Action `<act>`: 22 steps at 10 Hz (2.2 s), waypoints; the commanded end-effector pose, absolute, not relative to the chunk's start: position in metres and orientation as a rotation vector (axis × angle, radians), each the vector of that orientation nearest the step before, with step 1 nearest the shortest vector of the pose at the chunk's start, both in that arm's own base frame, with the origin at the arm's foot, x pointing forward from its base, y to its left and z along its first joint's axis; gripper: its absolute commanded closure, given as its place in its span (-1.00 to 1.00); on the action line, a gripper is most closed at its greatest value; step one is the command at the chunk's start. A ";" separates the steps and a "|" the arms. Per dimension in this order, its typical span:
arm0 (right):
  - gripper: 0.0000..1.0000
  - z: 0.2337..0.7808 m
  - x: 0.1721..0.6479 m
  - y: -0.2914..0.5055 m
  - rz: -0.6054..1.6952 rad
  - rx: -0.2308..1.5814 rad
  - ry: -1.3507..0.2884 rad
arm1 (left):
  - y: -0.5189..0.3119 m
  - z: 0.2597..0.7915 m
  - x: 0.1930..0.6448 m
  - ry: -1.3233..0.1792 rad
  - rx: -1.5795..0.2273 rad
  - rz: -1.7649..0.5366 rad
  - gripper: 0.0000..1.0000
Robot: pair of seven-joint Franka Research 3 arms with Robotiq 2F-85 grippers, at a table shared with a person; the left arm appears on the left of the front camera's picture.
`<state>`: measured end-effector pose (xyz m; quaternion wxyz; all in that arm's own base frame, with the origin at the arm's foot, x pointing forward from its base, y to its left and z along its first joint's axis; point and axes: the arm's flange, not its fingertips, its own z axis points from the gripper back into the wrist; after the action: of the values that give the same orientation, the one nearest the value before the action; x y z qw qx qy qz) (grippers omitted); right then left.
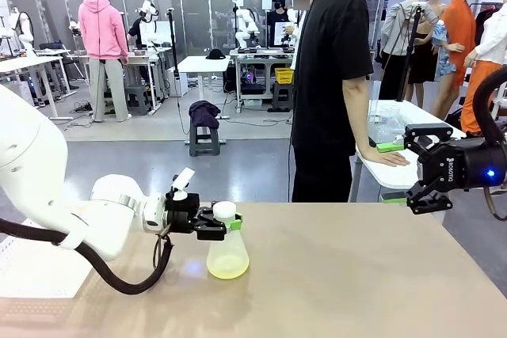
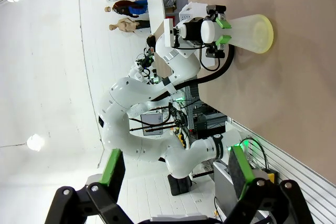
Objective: Prepare the solutions needed for the experiment.
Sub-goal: When the human places the Big flask in the center of the table, pick up the Big flask and place it in the left Organizing basket.
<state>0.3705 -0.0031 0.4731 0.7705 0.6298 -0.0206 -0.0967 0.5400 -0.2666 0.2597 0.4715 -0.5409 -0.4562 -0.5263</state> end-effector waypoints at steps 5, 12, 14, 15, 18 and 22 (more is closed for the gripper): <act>-1.00 0.474 0.371 -0.003 -0.203 1.376 -0.051 | -0.253 0.297 0.544 -1.066 -1.348 -1.338 0.89; -1.00 0.474 0.371 -0.003 -0.203 1.376 -0.051 | -0.103 0.453 0.567 -1.232 -1.009 -1.386 0.90; -1.00 0.474 0.371 -0.003 -0.203 1.376 -0.051 | -0.049 0.474 0.549 -1.243 -0.940 -1.374 0.90; -1.00 0.474 0.371 -0.003 -0.203 1.376 -0.051 | -0.022 0.479 0.540 -1.271 -0.887 -1.374 0.90; -1.00 0.474 0.371 -0.003 -0.203 1.376 -0.051 | 0.050 0.471 0.509 -1.423 -0.889 -1.272 0.90; -1.00 0.474 0.371 -0.003 -0.203 1.376 -0.051 | 0.072 0.456 0.503 -1.381 -0.866 -1.239 0.90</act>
<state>0.3704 -0.0035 0.4729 0.7707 0.6294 -0.0208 -0.0975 0.4982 0.0747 0.4436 0.5252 -0.3690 -0.5741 -0.5084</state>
